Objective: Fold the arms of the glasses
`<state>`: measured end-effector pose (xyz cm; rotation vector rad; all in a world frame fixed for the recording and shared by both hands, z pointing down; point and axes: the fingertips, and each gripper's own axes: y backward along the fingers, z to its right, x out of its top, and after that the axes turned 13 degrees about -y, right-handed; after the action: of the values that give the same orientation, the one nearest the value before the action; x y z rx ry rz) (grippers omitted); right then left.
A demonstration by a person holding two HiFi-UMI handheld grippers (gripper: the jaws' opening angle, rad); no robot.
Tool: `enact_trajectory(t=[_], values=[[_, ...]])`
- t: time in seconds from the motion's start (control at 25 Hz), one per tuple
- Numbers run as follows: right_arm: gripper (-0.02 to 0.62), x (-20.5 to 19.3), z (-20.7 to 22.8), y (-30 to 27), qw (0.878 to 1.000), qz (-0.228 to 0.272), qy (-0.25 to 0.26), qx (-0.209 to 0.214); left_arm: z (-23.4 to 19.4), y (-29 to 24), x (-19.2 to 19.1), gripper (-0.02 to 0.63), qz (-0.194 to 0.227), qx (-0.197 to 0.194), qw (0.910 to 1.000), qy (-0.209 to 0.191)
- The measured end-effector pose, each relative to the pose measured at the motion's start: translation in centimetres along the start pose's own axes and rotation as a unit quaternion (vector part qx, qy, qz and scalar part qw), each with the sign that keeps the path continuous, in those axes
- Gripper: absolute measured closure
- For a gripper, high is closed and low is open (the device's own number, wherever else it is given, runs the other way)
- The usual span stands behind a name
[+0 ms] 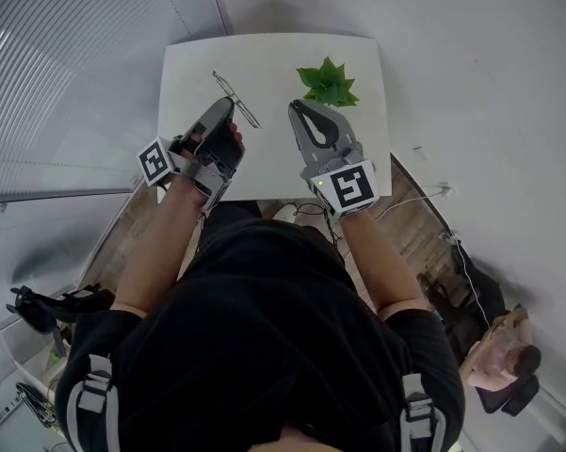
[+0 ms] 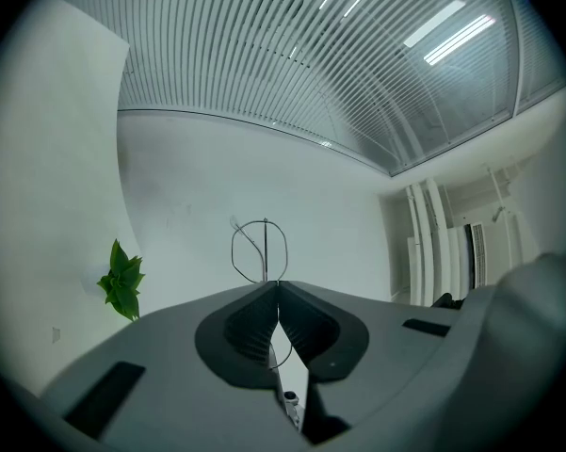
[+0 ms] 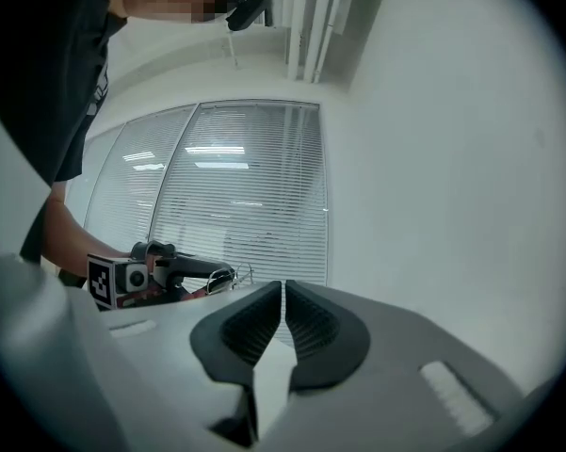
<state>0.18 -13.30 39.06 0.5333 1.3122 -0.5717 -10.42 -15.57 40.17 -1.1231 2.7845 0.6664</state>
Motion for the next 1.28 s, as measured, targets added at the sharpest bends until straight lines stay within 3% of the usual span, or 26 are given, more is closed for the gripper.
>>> enact_trajectory(t=[1.28], values=[[0.584,-2.9,1.1,2.2,0.999,-0.013,-0.025,-0.023,-2.0,1.8,-2.3,0.594,-0.016,0.032,0.9993,0.009]])
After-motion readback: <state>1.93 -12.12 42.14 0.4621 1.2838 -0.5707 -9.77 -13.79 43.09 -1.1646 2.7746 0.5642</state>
